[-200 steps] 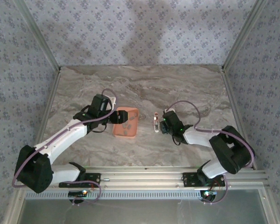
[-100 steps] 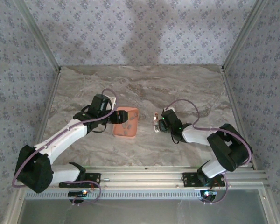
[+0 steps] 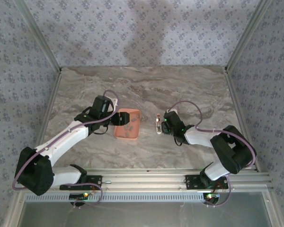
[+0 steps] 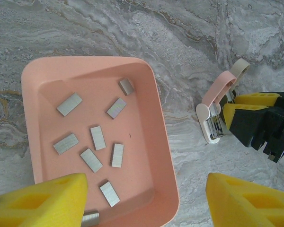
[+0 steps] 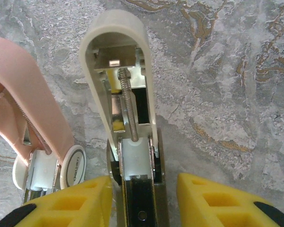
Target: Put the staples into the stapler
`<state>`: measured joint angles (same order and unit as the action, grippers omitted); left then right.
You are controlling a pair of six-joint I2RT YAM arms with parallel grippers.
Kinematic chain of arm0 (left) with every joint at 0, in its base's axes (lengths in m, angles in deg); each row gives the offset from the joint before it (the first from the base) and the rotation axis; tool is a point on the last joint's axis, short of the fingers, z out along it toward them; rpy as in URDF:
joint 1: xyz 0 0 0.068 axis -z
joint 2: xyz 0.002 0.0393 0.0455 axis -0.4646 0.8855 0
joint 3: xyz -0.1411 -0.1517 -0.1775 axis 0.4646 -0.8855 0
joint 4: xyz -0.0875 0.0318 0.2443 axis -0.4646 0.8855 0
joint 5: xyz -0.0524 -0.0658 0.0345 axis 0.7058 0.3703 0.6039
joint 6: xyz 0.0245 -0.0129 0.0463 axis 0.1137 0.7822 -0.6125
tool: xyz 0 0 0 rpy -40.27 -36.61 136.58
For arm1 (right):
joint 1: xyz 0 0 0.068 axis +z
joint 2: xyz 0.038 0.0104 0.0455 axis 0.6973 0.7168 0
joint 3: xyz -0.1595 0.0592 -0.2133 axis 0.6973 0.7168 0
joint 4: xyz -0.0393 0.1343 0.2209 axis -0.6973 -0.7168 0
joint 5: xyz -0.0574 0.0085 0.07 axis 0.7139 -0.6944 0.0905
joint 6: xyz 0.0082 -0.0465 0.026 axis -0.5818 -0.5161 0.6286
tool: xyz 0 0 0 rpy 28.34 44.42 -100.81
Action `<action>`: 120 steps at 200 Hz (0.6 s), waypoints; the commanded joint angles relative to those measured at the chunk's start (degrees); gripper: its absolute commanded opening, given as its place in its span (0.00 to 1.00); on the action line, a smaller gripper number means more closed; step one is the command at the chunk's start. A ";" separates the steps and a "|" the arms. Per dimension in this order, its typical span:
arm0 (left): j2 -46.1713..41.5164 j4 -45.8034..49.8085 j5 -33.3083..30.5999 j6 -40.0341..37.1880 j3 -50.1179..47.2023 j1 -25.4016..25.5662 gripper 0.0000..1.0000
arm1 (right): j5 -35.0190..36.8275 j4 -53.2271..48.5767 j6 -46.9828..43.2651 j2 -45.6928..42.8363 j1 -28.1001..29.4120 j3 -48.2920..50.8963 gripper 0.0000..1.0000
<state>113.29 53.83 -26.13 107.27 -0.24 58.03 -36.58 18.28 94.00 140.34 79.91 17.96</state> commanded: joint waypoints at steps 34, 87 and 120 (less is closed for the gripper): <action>0.41 -0.74 0.41 -0.32 -0.71 -0.31 0.67 | 1.05 -3.45 2.37 0.89 -0.26 -1.71 0.26; 0.45 -0.80 0.63 -0.23 -0.53 -0.29 0.66 | 4.42 -7.40 5.68 -2.05 1.21 -0.99 0.23; 0.58 -0.93 0.83 -0.05 -0.69 -0.31 0.66 | 6.07 -7.25 8.38 -3.65 2.20 0.64 0.22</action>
<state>113.47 53.76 -26.09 107.27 -0.24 58.03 -33.54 13.36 99.07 138.57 81.49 17.32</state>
